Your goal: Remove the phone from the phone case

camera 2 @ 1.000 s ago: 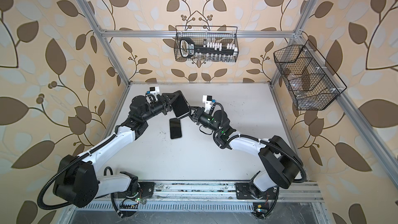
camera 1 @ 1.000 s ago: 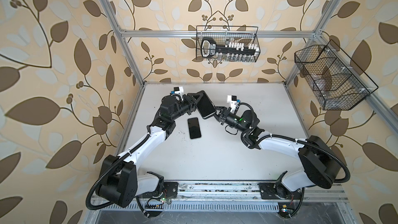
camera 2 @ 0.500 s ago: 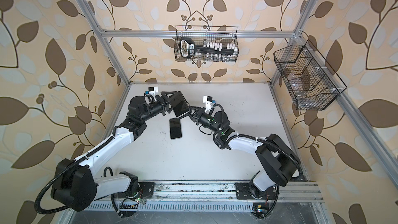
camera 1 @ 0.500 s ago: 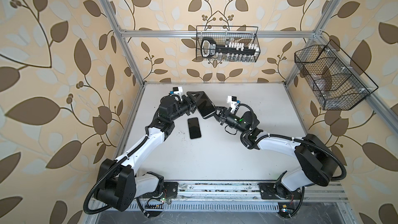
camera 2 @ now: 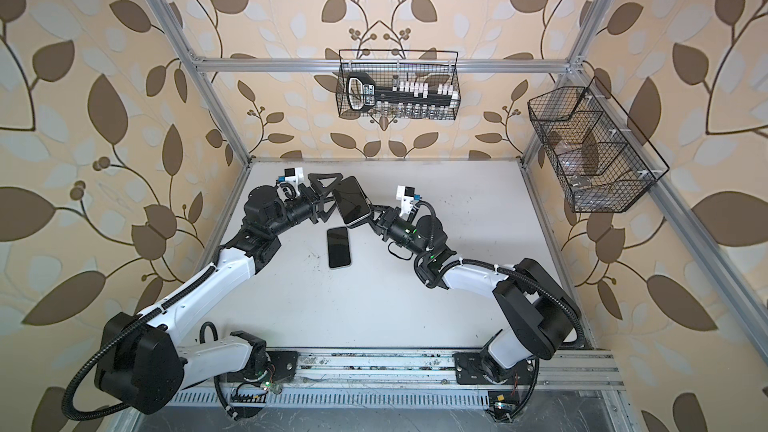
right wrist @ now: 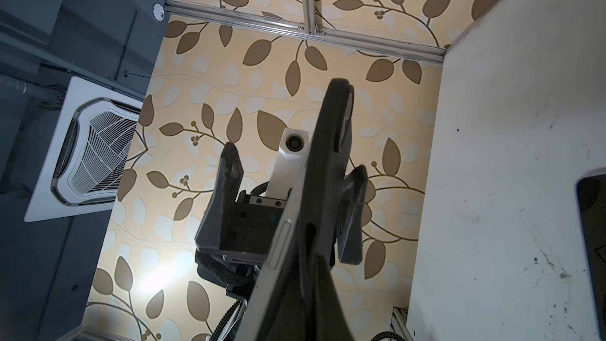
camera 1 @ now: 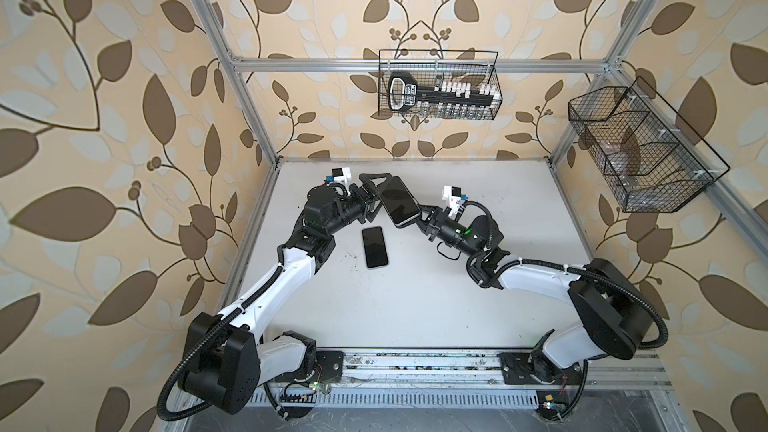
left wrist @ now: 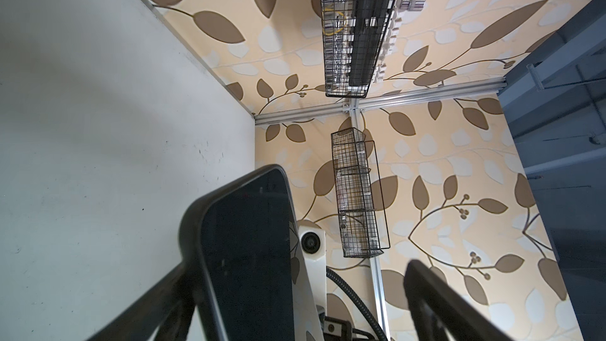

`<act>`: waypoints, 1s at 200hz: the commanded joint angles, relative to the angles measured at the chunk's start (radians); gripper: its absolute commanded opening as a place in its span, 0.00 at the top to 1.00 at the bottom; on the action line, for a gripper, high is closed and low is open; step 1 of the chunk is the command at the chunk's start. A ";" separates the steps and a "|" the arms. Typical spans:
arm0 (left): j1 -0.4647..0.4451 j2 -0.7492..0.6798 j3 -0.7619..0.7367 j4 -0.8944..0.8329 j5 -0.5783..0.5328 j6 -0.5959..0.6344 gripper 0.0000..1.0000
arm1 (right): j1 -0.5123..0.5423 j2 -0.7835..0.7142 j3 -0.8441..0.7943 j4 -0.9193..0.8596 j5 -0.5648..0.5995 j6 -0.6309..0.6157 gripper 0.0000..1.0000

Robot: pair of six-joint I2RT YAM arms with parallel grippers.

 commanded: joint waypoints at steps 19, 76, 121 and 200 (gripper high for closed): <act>-0.009 -0.077 0.008 -0.111 -0.006 0.071 0.01 | -0.015 -0.053 -0.003 0.108 0.014 0.040 1.00; -0.013 -0.209 0.161 -0.524 0.004 0.063 0.01 | -0.056 -0.083 -0.015 0.078 0.018 0.005 1.00; -0.069 -0.277 0.119 -0.399 -0.033 -0.246 0.01 | -0.083 -0.090 -0.017 0.054 0.030 -0.061 1.00; -0.308 -0.232 0.147 -0.367 -0.258 -0.319 0.01 | -0.098 -0.092 -0.005 0.045 0.056 -0.085 1.00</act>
